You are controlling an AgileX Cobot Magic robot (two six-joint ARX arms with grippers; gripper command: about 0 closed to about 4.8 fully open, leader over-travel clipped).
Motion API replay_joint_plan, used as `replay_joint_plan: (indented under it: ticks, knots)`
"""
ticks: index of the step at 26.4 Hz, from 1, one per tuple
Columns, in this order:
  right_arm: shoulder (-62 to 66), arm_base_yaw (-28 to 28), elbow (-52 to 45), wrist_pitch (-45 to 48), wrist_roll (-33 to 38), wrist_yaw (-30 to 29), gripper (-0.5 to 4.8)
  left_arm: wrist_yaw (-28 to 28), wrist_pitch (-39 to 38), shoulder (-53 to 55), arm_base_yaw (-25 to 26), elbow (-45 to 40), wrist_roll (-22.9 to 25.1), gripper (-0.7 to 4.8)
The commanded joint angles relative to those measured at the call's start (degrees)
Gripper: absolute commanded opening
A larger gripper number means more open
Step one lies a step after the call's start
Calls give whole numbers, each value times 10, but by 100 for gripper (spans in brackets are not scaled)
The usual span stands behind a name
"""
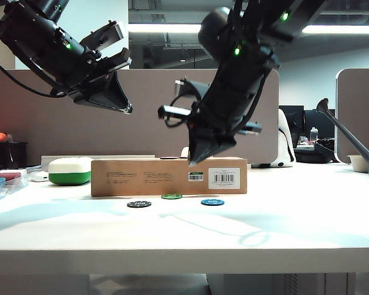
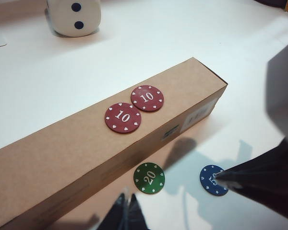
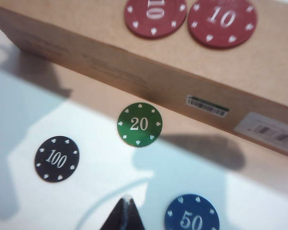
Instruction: Push the chip, whose value equals the sum of all the chip values on the rectangular box, forward next to the box.
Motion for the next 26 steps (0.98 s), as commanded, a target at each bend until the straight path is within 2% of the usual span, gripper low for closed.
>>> replay_joint_plan:
  ticks: [1,4,8,12,20,23,26]
  knots:
    - [-24,0,1,-23,0,1,-6,3,7,-2,-1,2,0,-5]
    - [-42,0,1,-49,-2,2,-6,3,7,-2,-1,2,0,-5]
    - [-68,1,1,-95,-1,56,-6,3,7,-5,-1,2,0,-5]
    - [-95,1,0,-125,-2,62,-6,3,7,-12,-1,2,0,-5]
    - [-165,1,-61,-111,6,62,-6,2,7,-56,-1,-10,0,-5]
    - [-220,1,-130,-84,52,61,-6,1,8,-104,-1,-42,0,-5]
    - [-259,1,-176,-62,64,61,-6,-12,11,-144,-1,-75,0,-5]
